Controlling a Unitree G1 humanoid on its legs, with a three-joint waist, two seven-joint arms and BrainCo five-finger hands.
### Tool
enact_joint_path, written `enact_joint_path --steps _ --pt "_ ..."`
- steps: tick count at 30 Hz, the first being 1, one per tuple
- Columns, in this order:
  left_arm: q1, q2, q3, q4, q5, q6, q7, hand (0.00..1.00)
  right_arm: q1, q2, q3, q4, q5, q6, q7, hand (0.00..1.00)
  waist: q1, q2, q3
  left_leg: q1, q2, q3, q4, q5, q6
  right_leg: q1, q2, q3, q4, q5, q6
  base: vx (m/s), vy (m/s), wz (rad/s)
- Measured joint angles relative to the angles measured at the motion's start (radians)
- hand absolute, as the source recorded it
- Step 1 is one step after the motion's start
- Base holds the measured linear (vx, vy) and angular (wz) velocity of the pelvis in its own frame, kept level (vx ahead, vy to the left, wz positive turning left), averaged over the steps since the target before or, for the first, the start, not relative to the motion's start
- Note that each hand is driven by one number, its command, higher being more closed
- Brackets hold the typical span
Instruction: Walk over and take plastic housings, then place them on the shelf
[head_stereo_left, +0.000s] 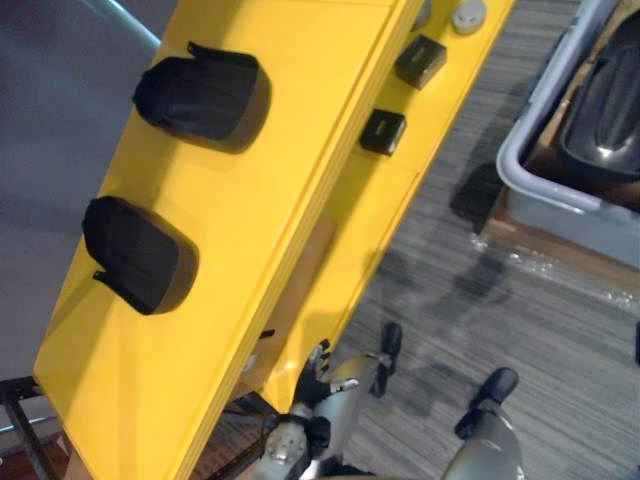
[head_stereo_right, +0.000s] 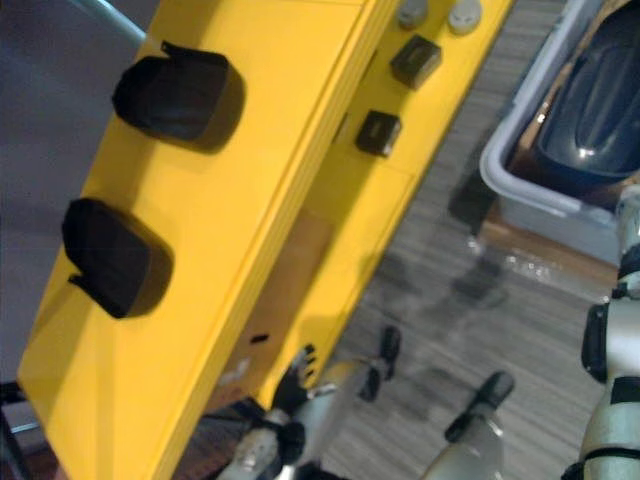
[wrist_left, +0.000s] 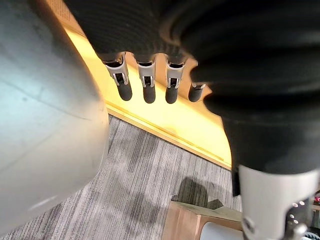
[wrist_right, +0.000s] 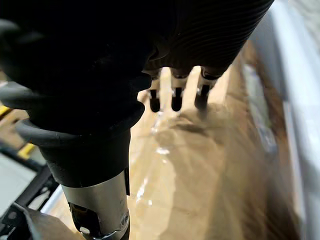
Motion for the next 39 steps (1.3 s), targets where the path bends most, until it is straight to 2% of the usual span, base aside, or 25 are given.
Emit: enact_joint_path --steps 6,15,18,19,21,22,24,26,29,34,39 --pt "0.001 0.000 -0.003 -0.003 -0.004 -0.018 0.001 0.00 0.000 -0.005 0.000 -0.008 0.000 0.019 -0.094 0.00 0.020 0.002 -0.002 -0.016 0.000 -0.007 0.014 -0.006 -0.006 -0.010 0.000 -0.006 0.002 -0.002 -0.002 0.00 0.001 0.01" --pt "0.020 0.001 -0.003 -0.034 -0.032 -0.023 0.000 0.00 -0.040 -0.015 -0.003 -0.009 0.002 0.025 -0.184 0.00 0.012 0.004 -0.003 -0.012 0.003 -0.009 0.033 -0.018 -0.007 0.006 0.001 -0.011 0.006 -0.003 -0.002 0.00 0.003 -0.01" --pt "0.044 0.002 -0.003 -0.044 -0.032 -0.024 0.000 0.00 -0.076 -0.023 -0.003 -0.011 0.002 0.013 -0.226 0.00 -0.001 0.004 -0.003 0.001 0.002 -0.004 0.034 -0.018 -0.006 0.015 0.000 -0.011 0.015 -0.003 -0.002 0.00 0.000 0.00" --pt "0.053 0.005 -0.003 -0.045 -0.032 -0.025 -0.001 0.00 -0.079 -0.023 -0.003 -0.012 0.002 -0.003 -0.265 0.00 -0.009 0.004 -0.003 0.021 0.003 -0.004 0.033 -0.023 -0.006 0.032 -0.001 -0.011 0.017 -0.012 -0.004 0.00 0.000 0.00" --pt "0.056 0.007 -0.004 -0.045 -0.032 -0.025 -0.001 0.00 -0.082 -0.023 -0.004 -0.014 0.001 -0.026 -0.290 0.00 -0.013 0.004 -0.003 0.034 0.002 -0.003 0.032 -0.025 -0.006 0.040 -0.002 -0.009 0.018 -0.019 -0.001 -0.02 0.003 -0.02" --pt "0.058 0.007 -0.004 -0.045 -0.034 -0.025 -0.002 0.00 -0.102 -0.023 -0.004 -0.020 -0.013 -0.054 -0.320 0.00 -0.018 0.004 -0.003 0.042 0.003 -0.001 0.028 -0.025 -0.006 0.041 -0.004 -0.005 0.026 -0.025 -0.002 -0.03 0.003 -0.04" --pt "0.061 0.007 -0.004 -0.045 -0.041 -0.024 -0.006 0.00 -0.128 -0.023 -0.003 -0.046 -0.044 -0.090 -0.337 0.00 -0.029 0.005 -0.004 0.042 0.005 -0.001 0.026 -0.025 -0.006 0.039 -0.005 -0.004 0.029 -0.026 -0.002 -0.02 0.000 -0.03" --pt "0.063 0.007 -0.004 -0.045 -0.042 -0.024 -0.015 0.00 -0.145 -0.024 -0.002 -0.068 -0.079 -0.138 -0.338 0.00 -0.034 0.005 -0.004 0.054 0.006 0.002 0.016 -0.023 -0.008 0.040 -0.008 0.002 0.029 -0.026 -0.001 0.01 0.002 -0.07" --pt "0.062 0.007 -0.004 -0.045 -0.070 -0.024 -0.024 0.00 -0.163 -0.024 0.019 -0.104 -0.088 -0.170 -0.290 0.00 -0.035 0.007 -0.006 0.073 0.004 0.013 -0.004 -0.020 -0.009 0.044 -0.012 0.012 0.031 -0.028 0.003 0.03 -0.004 -0.08" --pt "0.060 0.007 -0.004 -0.040 -0.071 -0.024 -0.041 0.00 -0.155 -0.020 0.041 -0.104 -0.087 -0.174 -0.178 0.00 -0.030 0.008 -0.007 0.072 0.002 -0.005 -0.007 -0.020 -0.009 0.054 -0.008 0.005 0.029 -0.030 0.007 0.05 -0.013 0.02" --pt "0.039 0.007 -0.002 -0.029 -0.071 -0.026 -0.042 0.00 -0.145 -0.013 0.073 -0.095 -0.086 -0.174 -0.083 0.00 -0.009 0.009 -0.007 0.061 -0.008 -0.027 -0.006 -0.020 -0.009 0.056 -0.010 -0.012 0.019 -0.030 0.006 0.03 0.002 0.09"
